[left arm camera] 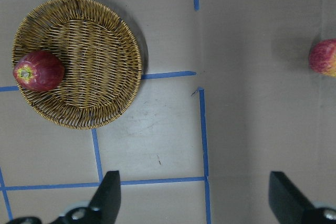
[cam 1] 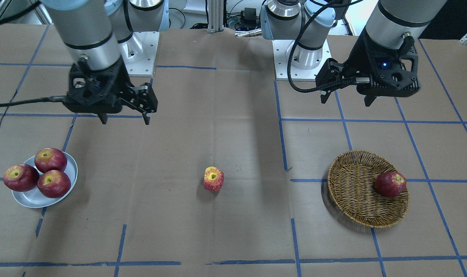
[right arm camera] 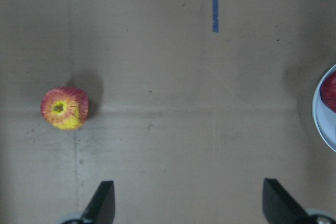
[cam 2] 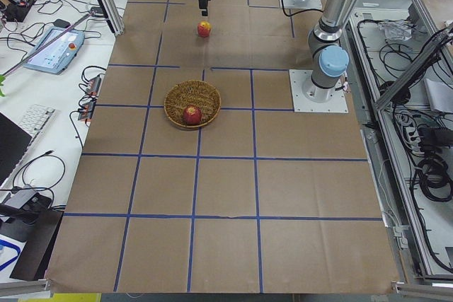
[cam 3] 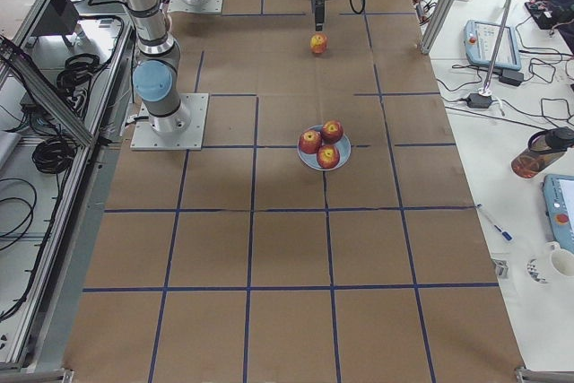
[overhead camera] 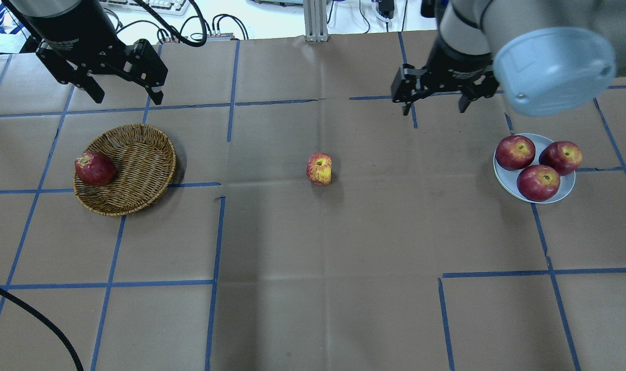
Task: Transfer apple from basket to plate
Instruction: 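Move the right gripper over the red-yellow apple on the table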
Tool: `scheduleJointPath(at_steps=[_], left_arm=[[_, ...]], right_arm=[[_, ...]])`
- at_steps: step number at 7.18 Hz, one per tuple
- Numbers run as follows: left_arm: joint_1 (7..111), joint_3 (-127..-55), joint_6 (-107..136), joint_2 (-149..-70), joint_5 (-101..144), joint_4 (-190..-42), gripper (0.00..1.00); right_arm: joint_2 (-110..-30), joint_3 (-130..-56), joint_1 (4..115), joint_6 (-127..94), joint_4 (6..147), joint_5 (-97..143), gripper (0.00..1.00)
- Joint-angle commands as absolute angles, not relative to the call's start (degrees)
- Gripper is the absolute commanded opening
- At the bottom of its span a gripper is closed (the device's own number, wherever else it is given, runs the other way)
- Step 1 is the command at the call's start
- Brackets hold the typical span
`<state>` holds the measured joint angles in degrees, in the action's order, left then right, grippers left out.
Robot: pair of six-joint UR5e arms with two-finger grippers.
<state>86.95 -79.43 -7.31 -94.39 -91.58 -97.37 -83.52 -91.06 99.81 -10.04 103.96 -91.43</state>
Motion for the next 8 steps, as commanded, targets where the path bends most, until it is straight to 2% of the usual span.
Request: scheduleJointPath(at_steps=[1,5,8], left_arm=[[86.9,-79.5,-7.4,-94.6,-91.8,-97.3,0.99],[86.8,-79.5,-7.5,-94.6,-91.9,-97.3,0.99],[86.8,-79.5,-7.4,-94.5,-91.9,-97.5,0.99]], right_arm=[[-77.1,-90.6,109.0,-21.1,110.9,-93.9,1.0],[-65.9,-91.0,114.4,-29.3,123.8,-94.0,1.0],[-62.2,-92.8,115.4,-29.2,127.2,-94.0,1.0]])
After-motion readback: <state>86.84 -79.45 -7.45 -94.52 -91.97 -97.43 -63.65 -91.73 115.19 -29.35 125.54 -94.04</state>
